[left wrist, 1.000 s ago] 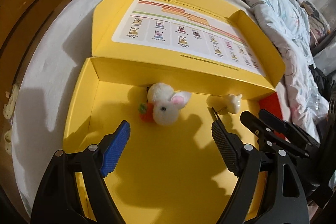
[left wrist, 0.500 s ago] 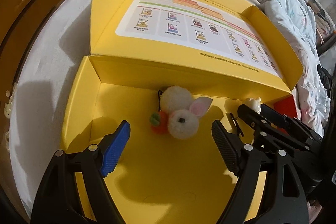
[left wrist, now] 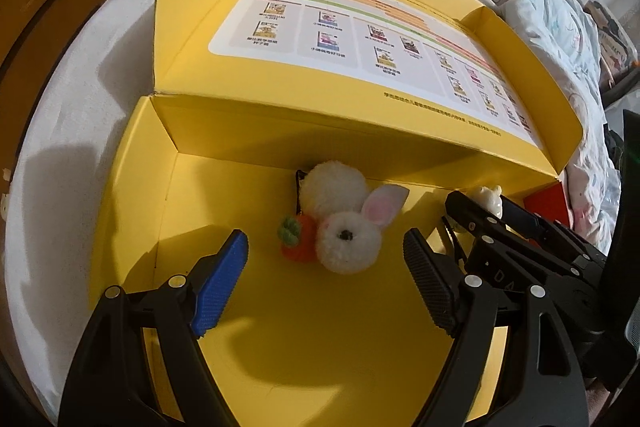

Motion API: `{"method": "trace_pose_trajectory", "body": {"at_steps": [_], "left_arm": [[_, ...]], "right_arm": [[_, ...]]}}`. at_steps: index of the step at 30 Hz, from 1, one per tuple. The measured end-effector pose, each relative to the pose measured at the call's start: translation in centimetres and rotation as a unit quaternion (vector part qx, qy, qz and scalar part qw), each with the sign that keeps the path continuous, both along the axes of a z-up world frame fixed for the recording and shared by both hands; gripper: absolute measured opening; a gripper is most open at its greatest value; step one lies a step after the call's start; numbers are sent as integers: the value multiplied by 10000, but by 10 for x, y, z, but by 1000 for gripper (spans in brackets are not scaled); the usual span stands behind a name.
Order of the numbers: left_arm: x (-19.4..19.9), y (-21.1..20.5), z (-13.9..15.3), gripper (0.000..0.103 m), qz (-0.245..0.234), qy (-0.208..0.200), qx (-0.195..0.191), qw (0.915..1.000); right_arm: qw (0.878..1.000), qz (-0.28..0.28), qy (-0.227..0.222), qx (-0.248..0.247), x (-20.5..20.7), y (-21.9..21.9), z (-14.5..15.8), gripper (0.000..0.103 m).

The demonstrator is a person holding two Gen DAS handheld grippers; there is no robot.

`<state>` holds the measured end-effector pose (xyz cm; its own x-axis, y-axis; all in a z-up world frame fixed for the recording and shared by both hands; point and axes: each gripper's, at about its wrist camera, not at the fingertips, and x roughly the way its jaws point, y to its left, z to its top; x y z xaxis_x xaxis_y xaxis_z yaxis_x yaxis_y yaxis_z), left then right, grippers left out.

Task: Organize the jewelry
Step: 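Grasp the white rabbit pompom clip with the left tool while the right grasps the white bird clip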

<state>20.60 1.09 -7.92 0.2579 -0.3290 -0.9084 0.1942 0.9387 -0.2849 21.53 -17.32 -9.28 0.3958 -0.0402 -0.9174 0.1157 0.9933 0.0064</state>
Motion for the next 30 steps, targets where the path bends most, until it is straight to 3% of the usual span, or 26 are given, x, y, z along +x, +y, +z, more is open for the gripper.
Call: {"method": "trace_pose_trajectory", "body": {"at_steps": [3,6,9,13,21,30], "left_arm": [[0,0,-1,79,2,-21,8,10000],[1,1,-2,72,42,-48,31,10000],[3,4,-2,65,72,-28,-9,10000],[5,5,-3,45,57,-26,-24,10000],[7,11,-1,40,51,54,-238,9997],[-4,14,29,40,76,-143,-359,9992]], "right_arm": [[9999,77,-2,-130,0,3,-1,47],[9998,126,16,-172,-3,6,0,36],[9996,191,65,-214,-3,9,1,33],[9996,222,78,-136,-4,8,2,31],[9998,207,33,67,-10,-3,9,31],[9992,230,-256,200,-32,-9,48,31]]}}
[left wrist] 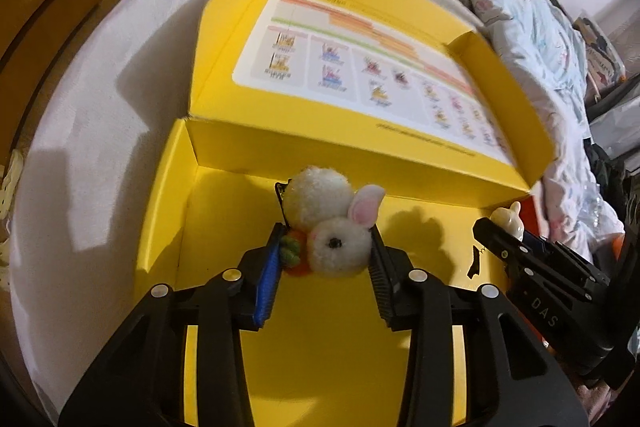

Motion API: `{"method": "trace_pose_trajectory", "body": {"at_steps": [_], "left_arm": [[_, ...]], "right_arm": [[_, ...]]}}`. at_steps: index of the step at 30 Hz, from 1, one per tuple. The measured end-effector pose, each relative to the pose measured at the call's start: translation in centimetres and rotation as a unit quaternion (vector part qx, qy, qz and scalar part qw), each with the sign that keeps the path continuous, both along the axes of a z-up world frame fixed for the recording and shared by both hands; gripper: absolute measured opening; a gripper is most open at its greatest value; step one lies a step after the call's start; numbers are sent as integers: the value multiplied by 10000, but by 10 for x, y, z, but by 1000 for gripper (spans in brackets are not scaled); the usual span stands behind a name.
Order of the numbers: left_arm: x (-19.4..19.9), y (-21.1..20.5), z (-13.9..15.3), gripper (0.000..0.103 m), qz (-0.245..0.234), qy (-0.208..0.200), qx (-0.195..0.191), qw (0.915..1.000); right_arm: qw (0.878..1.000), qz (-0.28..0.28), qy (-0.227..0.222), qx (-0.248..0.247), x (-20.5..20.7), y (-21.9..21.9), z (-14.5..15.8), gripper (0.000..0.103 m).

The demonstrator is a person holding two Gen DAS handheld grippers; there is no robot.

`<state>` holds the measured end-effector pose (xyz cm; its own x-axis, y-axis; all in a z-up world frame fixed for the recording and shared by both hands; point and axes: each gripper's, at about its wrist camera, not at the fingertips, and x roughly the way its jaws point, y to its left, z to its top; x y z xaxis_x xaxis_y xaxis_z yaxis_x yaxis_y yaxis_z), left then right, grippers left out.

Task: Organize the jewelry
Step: 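Grasp the white rabbit pompom clip with the left tool while the right grasps the white bird clip, then carry both white clips out of the box and release them on the bedspread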

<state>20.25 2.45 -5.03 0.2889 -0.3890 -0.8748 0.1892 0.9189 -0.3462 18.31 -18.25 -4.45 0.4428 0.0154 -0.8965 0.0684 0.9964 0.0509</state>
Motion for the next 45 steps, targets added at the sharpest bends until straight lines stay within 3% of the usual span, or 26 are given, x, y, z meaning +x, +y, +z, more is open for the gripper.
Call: {"method": "trace_pose_trajectory", "body": {"at_steps": [8,14,19,25,30,37,45], "left_arm": [[-33,5,46,40,-35,-301,16,9995],[-80,15,91,40,-149,-631,94,9978],[-137,29,110,40,-312,-848,144,9958],[-208,47,105,40,-567,-803,85,9951],[-255,52,101,40,-759,-879,45,9932],[-305,49,69,40,-979,-640,88,9931],[-323,34,28,40,-1144,-308,488,9918]], "right_arm": [[9994,-27,-309,132,-50,-8,49,31],[9974,-105,-659,260,-113,-21,95,31],[9945,-433,-891,339,-169,-56,125,31],[9907,-788,-1039,388,-220,-96,136,31],[9886,-976,-1021,524,-240,-118,125,31],[9896,-1087,-760,549,-224,-134,98,31],[9910,-1105,-503,562,-193,-150,72,31]]}}
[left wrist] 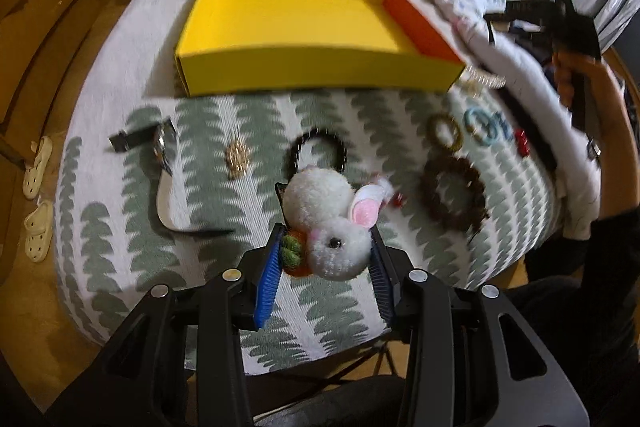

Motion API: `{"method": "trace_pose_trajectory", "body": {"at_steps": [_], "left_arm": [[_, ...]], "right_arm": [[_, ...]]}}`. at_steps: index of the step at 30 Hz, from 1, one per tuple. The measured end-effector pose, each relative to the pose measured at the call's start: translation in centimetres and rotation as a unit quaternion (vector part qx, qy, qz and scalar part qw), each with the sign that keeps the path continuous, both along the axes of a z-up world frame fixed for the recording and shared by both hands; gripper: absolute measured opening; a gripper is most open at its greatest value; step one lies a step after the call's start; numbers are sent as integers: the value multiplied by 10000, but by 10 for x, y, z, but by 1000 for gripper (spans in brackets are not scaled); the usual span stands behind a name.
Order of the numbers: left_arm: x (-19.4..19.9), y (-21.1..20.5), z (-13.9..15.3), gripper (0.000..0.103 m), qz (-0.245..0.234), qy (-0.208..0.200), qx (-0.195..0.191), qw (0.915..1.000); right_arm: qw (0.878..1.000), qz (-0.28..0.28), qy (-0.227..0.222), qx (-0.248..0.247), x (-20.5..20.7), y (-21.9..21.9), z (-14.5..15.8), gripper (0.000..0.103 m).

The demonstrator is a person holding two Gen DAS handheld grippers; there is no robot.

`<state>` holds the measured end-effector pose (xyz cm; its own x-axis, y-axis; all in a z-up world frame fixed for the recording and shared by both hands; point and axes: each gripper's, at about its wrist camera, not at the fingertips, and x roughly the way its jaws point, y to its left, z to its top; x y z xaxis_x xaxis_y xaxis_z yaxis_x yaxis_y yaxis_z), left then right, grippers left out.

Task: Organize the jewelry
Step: 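Carry both white clips out of the box and release them on the bedspread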

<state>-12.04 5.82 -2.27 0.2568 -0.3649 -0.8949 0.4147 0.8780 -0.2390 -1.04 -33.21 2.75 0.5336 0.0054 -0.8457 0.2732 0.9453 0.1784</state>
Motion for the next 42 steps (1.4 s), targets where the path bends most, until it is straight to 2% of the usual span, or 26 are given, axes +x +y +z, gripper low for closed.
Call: {"method": "trace_pose_trajectory", "body": {"at_steps": [17,27,33,35,37,42], "left_arm": [[-8,-2,-60,41,46,117,994,9950],[-11,-5,-68,46,45,-42,1173,9931],[-6,-5,-68,52,47,-70,1162,9932],[-4,-7,-69,55,42,-71,1161,9932],[-4,-7,-69,58,42,-60,1105,9938],[-6,-6,-59,65,36,-106,999,9949]], "right_arm": [[9985,-18,534,66,52,-13,-63,31],[9963,-101,855,-8,75,-13,-93,32],[9956,-129,910,-167,75,-12,-95,38],[9956,-157,897,-239,73,-11,-93,44],[9953,-182,900,-312,72,-11,-91,54],[9956,-187,804,-449,64,-7,-81,63]]}}
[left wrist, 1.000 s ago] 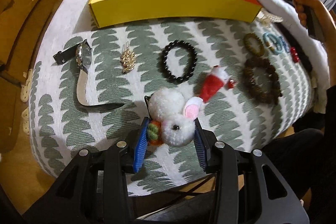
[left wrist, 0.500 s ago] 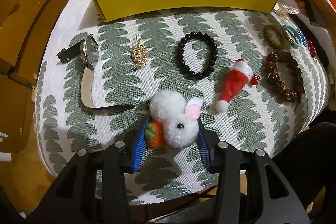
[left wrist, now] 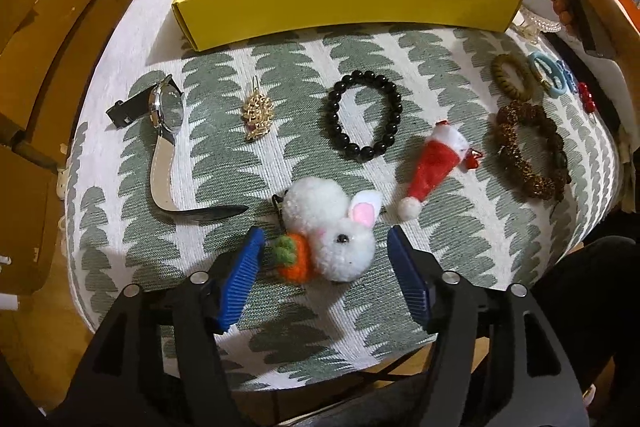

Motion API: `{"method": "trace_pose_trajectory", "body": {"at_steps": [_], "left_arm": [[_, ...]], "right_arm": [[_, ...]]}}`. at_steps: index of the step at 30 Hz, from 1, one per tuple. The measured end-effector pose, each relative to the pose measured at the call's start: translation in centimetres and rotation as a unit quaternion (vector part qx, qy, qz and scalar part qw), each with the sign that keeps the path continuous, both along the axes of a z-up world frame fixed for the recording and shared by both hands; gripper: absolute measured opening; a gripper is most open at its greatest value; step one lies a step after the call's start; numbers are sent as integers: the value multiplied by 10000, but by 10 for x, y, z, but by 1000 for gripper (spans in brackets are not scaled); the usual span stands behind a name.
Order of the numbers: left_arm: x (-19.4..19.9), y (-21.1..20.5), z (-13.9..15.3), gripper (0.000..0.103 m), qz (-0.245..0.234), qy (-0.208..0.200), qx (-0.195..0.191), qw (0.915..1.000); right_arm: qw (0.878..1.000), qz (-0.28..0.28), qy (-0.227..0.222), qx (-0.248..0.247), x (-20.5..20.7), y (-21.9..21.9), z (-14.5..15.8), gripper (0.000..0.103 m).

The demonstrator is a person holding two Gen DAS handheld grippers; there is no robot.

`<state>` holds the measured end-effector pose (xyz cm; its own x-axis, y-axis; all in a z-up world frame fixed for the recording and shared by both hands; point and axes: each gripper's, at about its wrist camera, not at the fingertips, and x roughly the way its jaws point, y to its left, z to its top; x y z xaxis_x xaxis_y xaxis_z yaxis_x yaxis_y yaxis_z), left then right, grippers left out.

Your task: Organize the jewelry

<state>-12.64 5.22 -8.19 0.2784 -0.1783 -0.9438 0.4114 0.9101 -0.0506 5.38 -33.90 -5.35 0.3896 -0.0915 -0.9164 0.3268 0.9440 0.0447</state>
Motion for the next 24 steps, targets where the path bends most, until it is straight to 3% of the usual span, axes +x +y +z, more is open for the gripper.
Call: {"method": "trace_pose_trajectory", "body": {"at_steps": [8,14,18,24], "left_arm": [[-5,4,24,73,82,-229,-480,9986],[-17,5,55,82,243,-1008,-596,9928],[-18,9,65,82,416,-1346,-581,9883],[-30,7,82,90,592,-2197,-278,9734]], "right_arm": [[9991,-60,-326,-247,-18,8,32,67],[9963,0,-673,-541,-47,31,66,69],[9940,133,-922,-570,-81,54,79,72],[9906,368,-1225,-478,-130,90,95,77]]}}
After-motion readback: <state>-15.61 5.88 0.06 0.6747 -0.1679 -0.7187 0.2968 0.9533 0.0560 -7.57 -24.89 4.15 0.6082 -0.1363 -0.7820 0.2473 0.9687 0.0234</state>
